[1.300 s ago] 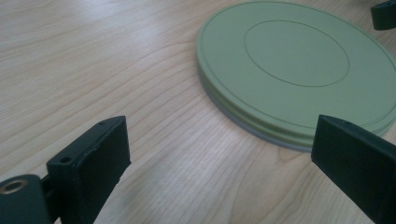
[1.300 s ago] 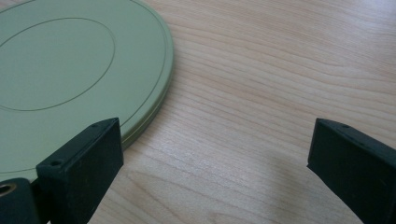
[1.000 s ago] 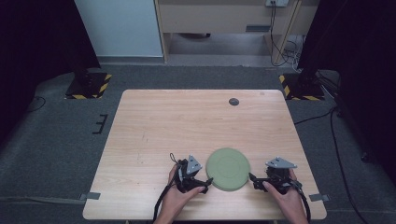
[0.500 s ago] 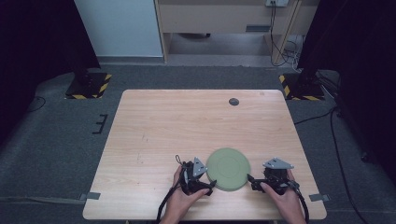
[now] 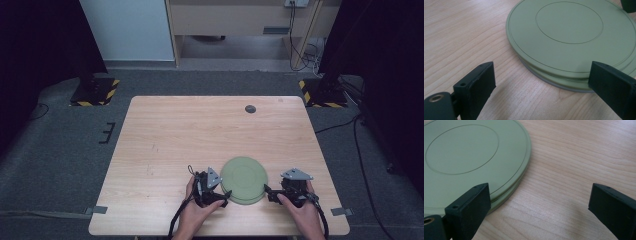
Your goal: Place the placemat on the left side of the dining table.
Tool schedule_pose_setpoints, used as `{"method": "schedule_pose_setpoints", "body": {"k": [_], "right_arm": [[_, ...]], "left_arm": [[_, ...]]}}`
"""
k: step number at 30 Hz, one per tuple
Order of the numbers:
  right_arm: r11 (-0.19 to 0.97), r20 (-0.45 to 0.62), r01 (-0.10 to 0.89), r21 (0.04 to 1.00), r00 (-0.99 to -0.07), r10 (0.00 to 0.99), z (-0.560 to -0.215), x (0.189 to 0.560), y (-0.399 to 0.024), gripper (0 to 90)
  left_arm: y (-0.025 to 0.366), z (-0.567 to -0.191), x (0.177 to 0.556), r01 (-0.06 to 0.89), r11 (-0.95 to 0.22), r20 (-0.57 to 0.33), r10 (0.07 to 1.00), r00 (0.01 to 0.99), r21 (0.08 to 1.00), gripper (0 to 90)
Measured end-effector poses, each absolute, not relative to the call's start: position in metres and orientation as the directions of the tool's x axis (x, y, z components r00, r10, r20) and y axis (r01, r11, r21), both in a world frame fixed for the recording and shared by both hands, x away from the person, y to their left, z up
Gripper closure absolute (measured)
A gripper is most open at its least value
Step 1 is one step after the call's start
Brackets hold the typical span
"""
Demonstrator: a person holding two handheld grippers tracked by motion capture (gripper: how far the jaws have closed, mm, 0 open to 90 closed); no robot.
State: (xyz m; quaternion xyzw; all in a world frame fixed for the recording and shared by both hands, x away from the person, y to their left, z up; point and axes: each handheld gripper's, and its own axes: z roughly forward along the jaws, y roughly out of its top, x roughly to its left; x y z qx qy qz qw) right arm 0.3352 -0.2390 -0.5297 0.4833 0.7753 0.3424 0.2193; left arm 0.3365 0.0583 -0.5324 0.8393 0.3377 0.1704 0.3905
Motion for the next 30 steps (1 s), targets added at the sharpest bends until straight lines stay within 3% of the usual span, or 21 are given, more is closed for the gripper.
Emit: {"method": "schedule_pose_setpoints", "body": {"k": [30], "right_arm": [[0.284, -0.016, 0.598, 0.749, -0.413, 0.911, -0.532, 0.34, -0.235, 3.4]], "left_arm": [[0.057, -0.527, 0.354, 0.458, -0.507, 0.035, 0.697, 0.716, 0.73, 5.4]]}}
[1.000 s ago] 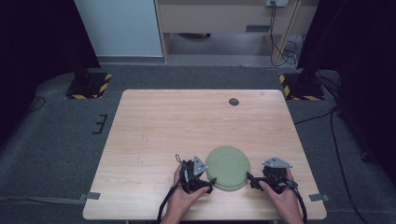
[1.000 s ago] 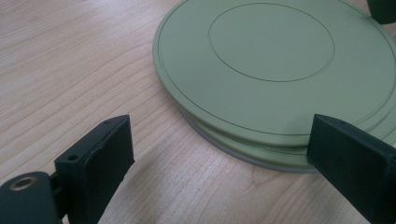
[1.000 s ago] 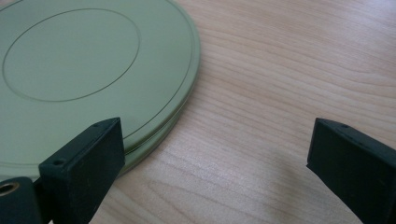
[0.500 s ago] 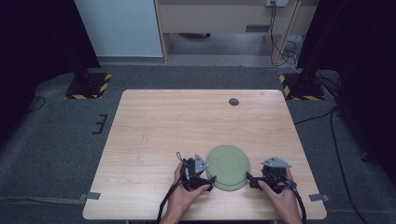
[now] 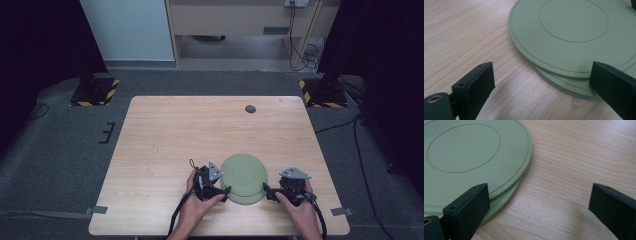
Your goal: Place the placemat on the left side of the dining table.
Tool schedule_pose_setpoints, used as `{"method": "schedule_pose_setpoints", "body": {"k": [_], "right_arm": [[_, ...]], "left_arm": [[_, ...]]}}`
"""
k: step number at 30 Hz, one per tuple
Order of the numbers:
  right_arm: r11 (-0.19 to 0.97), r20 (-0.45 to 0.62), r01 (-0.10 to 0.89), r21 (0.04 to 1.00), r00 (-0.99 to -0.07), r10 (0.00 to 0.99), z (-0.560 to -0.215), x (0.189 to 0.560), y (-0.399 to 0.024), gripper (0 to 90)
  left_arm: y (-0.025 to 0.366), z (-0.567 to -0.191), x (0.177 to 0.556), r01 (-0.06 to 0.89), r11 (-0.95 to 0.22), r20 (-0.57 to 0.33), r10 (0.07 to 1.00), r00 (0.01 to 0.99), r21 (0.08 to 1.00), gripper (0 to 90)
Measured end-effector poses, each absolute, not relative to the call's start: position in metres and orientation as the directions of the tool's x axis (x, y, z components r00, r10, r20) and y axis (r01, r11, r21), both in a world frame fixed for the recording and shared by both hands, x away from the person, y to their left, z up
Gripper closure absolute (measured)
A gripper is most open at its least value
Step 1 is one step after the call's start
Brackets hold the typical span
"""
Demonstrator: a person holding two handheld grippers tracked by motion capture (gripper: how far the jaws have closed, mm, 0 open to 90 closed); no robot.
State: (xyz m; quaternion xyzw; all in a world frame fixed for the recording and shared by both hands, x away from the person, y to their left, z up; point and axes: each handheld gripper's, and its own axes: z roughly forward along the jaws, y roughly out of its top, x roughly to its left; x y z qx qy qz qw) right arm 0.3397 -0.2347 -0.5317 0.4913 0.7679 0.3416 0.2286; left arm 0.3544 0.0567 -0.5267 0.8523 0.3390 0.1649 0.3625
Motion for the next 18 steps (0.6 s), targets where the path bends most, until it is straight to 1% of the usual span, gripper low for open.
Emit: {"method": "schedule_pose_setpoints", "body": {"k": [4, 10, 18], "right_arm": [[0.281, -0.014, 0.598, 0.751, -0.411, 0.912, -0.5322, 0.3405, -0.2344, 3.2], [0.28, -0.012, 0.601, 0.749, -0.409, 0.912, -0.5327, 0.3417, -0.2351, 1.6], [0.273, -0.01, 0.603, 0.75, -0.402, 0.915, -0.5329, 0.3431, -0.2348, 1.5]], "left_arm": [[0.0547, -0.5233, 0.3573, 0.443, -0.529, 0.064, 0.691, 0.72, 0.724, 5.9], [0.0566, -0.5243, 0.3607, 0.457, -0.519, 0.038, 0.69, 0.723, 0.723, 5.4], [0.0567, -0.5242, 0.3615, 0.455, -0.517, 0.038, 0.69, 0.723, 0.725, 5.7]]}}
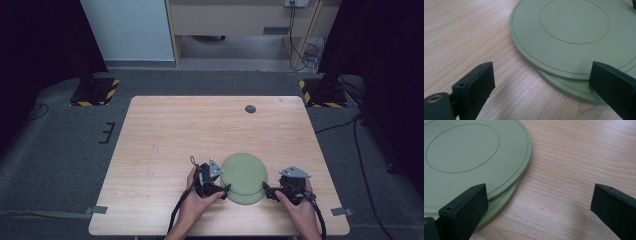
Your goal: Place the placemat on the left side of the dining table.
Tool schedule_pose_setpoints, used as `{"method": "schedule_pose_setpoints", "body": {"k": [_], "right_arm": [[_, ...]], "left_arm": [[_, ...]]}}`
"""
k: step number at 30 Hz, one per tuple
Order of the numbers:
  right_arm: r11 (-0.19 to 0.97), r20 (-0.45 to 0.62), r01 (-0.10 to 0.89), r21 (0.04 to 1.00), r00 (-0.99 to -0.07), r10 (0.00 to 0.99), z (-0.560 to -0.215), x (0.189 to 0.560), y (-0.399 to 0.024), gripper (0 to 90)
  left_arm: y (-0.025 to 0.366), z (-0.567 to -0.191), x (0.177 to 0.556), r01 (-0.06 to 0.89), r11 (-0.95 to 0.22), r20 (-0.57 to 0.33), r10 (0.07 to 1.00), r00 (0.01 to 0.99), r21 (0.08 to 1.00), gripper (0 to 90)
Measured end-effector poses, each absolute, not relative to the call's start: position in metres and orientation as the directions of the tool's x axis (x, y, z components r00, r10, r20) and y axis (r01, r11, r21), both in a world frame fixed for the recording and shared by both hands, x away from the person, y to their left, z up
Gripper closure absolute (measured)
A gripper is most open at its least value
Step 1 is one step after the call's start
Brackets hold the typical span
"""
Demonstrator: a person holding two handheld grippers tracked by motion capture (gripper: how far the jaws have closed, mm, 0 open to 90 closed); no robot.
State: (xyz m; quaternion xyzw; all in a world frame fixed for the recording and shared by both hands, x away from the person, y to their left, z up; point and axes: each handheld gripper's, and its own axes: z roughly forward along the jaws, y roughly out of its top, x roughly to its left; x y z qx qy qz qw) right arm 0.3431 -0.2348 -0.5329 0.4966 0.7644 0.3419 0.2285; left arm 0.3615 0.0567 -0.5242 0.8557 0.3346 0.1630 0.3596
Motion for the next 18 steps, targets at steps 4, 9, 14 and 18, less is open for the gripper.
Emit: {"method": "schedule_pose_setpoints", "body": {"k": [4, 9, 14, 18], "right_arm": [[0.278, -0.016, 0.598, 0.752, -0.405, 0.914, -0.532, 0.342, -0.234, 3.9], [0.28, -0.014, 0.599, 0.75, -0.409, 0.912, -0.531, 0.341, -0.233, 4.0], [0.279, -0.015, 0.601, 0.749, -0.406, 0.914, -0.532, 0.342, -0.234, 2.9], [0.28, -0.015, 0.601, 0.748, -0.406, 0.914, -0.532, 0.342, -0.234, 2.2]], "left_arm": [[0.057, -0.523, 0.362, 0.451, -0.515, 0.033, 0.685, 0.728, 0.729, 6.5], [0.055, -0.518, 0.365, 0.444, -0.508, 0.03, 0.682, 0.731, 0.738, 8.2], [0.052, -0.513, 0.37, 0.446, -0.495, 0.011, 0.679, 0.734, 0.746, 9.4], [0.05, -0.513, 0.375, 0.449, -0.483, -0.013, 0.671, 0.742, 0.752, 13.2]]}}
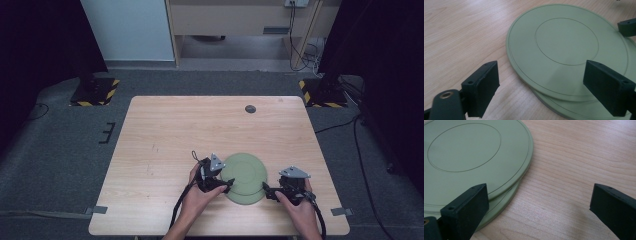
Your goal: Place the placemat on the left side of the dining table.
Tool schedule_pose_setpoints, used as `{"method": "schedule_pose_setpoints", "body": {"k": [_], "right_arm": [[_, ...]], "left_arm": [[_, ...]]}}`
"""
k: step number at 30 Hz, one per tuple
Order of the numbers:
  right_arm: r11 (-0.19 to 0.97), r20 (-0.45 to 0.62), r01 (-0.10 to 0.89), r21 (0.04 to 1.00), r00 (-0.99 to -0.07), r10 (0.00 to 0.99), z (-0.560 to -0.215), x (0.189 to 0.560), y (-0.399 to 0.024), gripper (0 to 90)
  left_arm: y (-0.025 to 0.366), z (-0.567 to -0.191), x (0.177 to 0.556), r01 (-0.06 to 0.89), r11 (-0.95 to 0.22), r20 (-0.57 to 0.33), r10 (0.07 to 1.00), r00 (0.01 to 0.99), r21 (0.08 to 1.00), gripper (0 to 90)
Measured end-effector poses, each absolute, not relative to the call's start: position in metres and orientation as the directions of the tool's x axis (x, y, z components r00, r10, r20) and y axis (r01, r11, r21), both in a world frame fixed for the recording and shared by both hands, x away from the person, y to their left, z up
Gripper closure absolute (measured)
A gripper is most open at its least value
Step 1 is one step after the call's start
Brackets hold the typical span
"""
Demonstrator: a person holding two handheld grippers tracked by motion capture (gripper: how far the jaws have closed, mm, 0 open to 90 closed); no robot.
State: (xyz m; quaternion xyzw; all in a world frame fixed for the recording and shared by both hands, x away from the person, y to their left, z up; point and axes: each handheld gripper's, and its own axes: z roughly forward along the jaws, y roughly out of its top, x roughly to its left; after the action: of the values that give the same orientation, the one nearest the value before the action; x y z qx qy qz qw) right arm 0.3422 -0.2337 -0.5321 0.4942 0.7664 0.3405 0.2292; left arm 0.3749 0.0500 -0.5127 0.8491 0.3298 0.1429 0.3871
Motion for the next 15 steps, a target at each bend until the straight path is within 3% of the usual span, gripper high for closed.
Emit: {"method": "schedule_pose_setpoints", "body": {"k": [15], "right_arm": [[0.282, -0.018, 0.599, 0.749, -0.407, 0.913, -0.533, 0.344, -0.234, 1.8]], "left_arm": [[0.034, -0.515, 0.403, 0.512, -0.447, -0.098, 0.676, 0.73, 0.733, 16.7]]}}
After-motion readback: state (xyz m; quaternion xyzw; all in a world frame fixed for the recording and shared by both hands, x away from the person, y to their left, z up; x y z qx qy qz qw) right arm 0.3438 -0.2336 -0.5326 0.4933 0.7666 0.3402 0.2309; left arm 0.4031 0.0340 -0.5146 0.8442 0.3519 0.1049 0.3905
